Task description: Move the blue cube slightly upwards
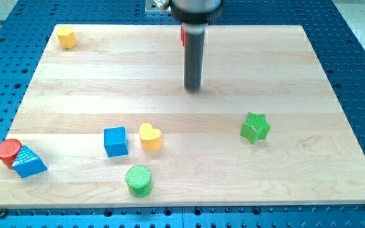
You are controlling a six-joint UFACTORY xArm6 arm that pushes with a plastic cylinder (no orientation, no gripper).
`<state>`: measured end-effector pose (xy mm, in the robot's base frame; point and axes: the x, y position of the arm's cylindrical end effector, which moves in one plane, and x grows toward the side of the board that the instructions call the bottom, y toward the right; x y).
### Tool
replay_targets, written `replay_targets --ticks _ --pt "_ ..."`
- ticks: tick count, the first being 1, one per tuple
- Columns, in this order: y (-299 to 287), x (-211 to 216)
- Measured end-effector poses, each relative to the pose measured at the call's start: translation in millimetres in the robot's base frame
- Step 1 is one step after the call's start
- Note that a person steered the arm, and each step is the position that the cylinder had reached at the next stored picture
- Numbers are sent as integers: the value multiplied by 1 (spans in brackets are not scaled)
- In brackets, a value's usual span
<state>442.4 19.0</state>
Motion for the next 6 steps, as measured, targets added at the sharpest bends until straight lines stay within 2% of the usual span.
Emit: replay_targets --ticks 1,3,4,5,6 --pt "-25 122" --pt "-139 122" --pt "-162 90" --pt "-165 32" --pt "-170 43"
